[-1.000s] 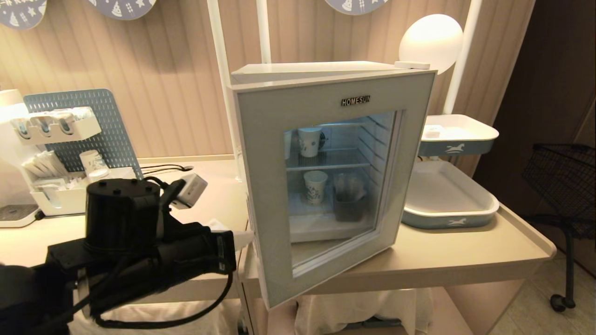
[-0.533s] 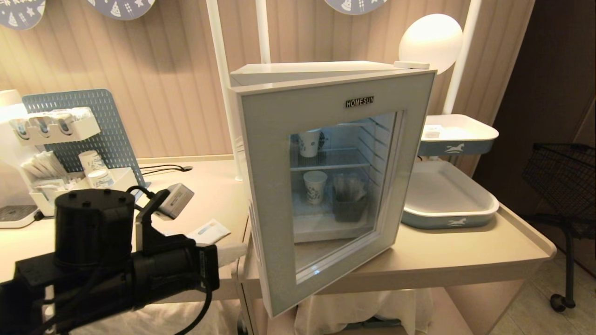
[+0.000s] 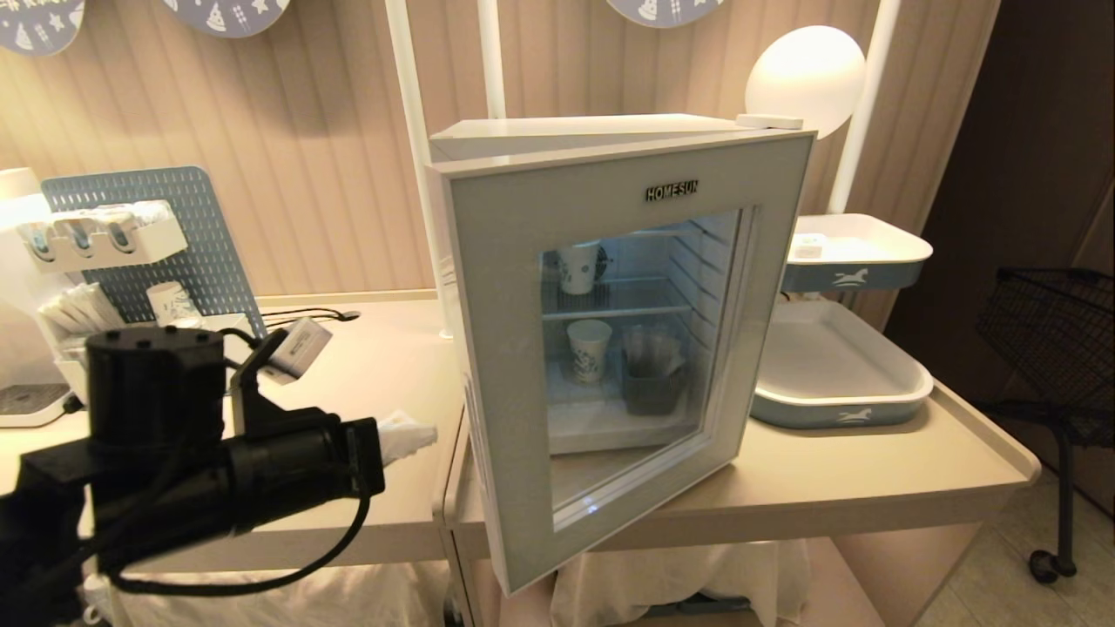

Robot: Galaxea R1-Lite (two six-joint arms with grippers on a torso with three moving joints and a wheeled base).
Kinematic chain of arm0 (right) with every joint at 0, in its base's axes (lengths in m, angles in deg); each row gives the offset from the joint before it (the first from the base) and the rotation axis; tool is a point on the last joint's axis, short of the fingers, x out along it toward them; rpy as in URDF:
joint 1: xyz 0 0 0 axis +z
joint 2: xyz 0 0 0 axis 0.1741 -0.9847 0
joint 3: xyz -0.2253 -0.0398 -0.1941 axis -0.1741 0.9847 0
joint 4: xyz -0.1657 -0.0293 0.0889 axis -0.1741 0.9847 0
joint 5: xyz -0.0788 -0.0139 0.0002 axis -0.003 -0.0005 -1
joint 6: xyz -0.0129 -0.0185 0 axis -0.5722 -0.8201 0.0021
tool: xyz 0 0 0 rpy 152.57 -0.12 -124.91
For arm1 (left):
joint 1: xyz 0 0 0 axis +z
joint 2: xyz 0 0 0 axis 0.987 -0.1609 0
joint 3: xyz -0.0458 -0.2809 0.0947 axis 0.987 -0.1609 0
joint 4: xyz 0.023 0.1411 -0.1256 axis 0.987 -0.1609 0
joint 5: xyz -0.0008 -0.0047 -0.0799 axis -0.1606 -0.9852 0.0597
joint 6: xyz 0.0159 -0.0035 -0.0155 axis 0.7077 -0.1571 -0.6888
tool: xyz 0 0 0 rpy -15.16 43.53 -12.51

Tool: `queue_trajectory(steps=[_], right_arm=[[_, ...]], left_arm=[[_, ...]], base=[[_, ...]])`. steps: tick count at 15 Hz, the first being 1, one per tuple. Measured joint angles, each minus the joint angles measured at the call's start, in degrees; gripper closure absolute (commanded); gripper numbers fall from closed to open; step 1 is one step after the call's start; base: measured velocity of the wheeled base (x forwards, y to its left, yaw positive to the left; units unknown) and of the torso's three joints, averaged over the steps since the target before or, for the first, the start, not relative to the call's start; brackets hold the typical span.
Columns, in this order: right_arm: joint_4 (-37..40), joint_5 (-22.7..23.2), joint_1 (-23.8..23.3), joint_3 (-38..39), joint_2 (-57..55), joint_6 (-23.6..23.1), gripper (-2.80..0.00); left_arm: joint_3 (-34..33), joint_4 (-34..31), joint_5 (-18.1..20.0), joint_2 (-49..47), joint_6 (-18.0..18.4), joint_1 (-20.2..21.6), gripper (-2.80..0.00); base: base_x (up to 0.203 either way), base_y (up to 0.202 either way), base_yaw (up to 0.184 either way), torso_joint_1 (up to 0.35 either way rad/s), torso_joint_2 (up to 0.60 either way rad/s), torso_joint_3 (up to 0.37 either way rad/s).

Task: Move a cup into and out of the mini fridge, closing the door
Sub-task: Open the freezer door

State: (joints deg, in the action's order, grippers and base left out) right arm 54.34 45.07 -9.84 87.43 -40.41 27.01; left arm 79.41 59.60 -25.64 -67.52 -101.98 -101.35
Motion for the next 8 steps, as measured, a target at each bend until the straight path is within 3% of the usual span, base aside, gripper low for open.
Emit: queue_trajectory(steps=[4, 8], right_arm=[[0.02, -0.02, -0.04, 0.0, 0.0, 0.0, 0.0], [0.0, 0.0, 0.0, 0.0, 0.0, -0.02, 0.0]], left_arm=[[7.47, -0.46, -0.66, -7.92, -0.71, -4.74, 0.0], [7.17, -2.23, -0.01, -7.66, -1.72, -9.27, 0.0]], base=[[0.0, 0.0, 0.0, 0.0, 0.0, 0.0], [0.0, 0.0, 0.0, 0.0, 0.0, 0.0]])
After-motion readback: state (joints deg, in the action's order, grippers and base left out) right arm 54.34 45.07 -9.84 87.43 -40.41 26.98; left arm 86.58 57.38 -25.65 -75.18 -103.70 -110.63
